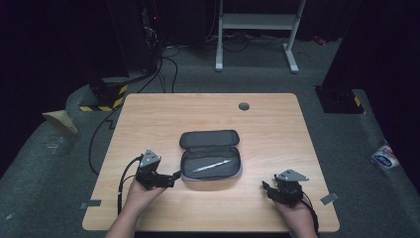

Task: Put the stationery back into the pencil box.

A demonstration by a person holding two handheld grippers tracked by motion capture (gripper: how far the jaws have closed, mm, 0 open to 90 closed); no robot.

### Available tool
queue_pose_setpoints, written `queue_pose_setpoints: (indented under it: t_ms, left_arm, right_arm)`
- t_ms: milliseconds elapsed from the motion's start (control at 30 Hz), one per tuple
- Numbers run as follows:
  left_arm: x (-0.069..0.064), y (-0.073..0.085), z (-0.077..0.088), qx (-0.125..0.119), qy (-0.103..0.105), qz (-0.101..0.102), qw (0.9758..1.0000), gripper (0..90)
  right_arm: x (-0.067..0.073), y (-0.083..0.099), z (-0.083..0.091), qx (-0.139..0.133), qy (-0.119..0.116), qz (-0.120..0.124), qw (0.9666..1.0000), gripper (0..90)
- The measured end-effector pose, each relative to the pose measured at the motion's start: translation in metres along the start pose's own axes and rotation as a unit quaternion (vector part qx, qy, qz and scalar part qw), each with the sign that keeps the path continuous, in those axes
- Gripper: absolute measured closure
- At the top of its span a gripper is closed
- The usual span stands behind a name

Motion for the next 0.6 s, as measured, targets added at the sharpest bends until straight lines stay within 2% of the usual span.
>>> queue_pose_setpoints:
  t_ms: [67, 200, 233, 400, 600]
  left_arm:
    - [0.007, 0.010, 0.005, 0.008, -0.007, 0.006, 0.9999, 0.0]
    - [0.020, 0.028, 0.016, 0.028, -0.038, 0.001, 0.9989, 0.0]
    - [0.025, 0.033, 0.020, 0.035, -0.046, -0.004, 0.9983, 0.0]
    - [0.038, 0.055, 0.030, 0.057, -0.070, 0.000, 0.9959, 0.0]
    - [0.047, 0.078, 0.034, 0.066, -0.084, 0.022, 0.9941, 0.9]
  right_arm:
    - [0.000, 0.000, 0.000, 0.000, 0.000, 0.000, 1.0000, 42.1]
    - [0.000, 0.000, 0.000, 0.000, 0.000, 0.000, 1.0000, 42.1]
    - [0.000, 0.000, 0.000, 0.000, 0.000, 0.000, 1.0000, 42.1]
    - [0.000, 0.000, 0.000, 0.000, 0.000, 0.000, 1.0000, 42.1]
    - [0.000, 0.000, 0.000, 0.000, 0.002, -0.002, 1.0000, 42.1]
Point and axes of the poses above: each handheld gripper's, and its own axes: z roughly backward along the jaws, y roughly out of its underside, x roughly to its left, the point moved 9 cm from there along -z, roughly forward along the jaws, and after that the axes turned 7 degrees about -x, right-handed, at the moved point
